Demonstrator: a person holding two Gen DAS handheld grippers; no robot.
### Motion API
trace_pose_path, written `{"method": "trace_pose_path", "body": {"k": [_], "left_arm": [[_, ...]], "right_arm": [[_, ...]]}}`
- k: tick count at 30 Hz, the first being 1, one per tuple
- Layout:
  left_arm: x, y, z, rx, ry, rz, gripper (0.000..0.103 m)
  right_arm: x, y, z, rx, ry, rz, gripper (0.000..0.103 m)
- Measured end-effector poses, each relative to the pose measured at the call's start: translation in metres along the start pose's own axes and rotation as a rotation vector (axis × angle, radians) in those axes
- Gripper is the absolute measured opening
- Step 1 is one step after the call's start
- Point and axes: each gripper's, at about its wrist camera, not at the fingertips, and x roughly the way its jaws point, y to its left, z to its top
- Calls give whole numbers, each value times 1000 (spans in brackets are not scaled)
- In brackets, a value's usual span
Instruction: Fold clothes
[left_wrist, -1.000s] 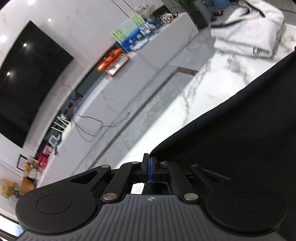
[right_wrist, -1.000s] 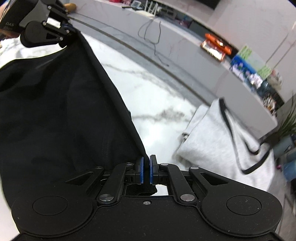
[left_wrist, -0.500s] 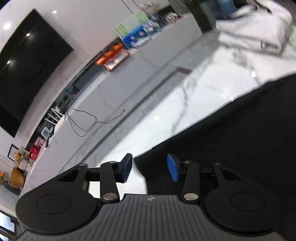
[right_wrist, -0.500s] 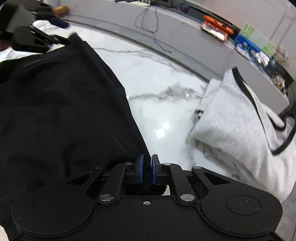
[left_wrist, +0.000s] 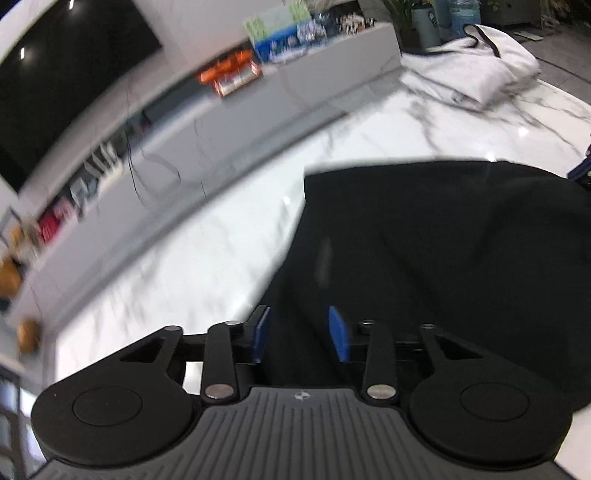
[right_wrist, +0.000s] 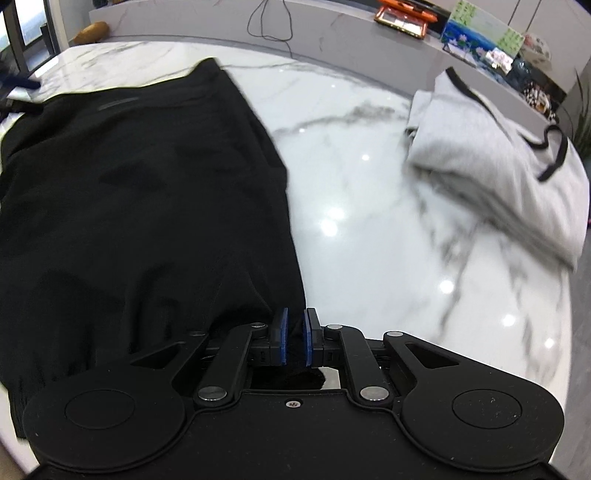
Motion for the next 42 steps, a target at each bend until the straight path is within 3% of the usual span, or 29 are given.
{"method": "trace_pose_path", "body": {"k": [6,9,15,17,25,30,34,39,42], "left_arm": [[22,8,-37,-76,60,19,20],[39,23,-39,-121,40,4,19],[62,53,-17,-174,16,25,19],[76,64,-3,-145,8,77,19],[99,84,27,-173,-16,138,22],[72,86,23,-202,-70,147,36],[33,74,7,-163,-122,118,39],[-12,50,-16,-91,-176,71,46],[-40,31,-30,-49,-191,31,47]], "right_arm": [[-18,26,-28,6,10,28,10],[-27,40,-41,20,8,59,10],[-37,55,-55,62,-1,107,11],[-39,57,-57,84,-3,132,11],[-43,81,-60,110,-32,187,11],[-51,94,-63,95,-51,150,11],[-66,97,-68,89,-108,129,11],[-93,101,-73,-17,-195,94,31],[-94,100,-73,-84,-226,73,32]]}}
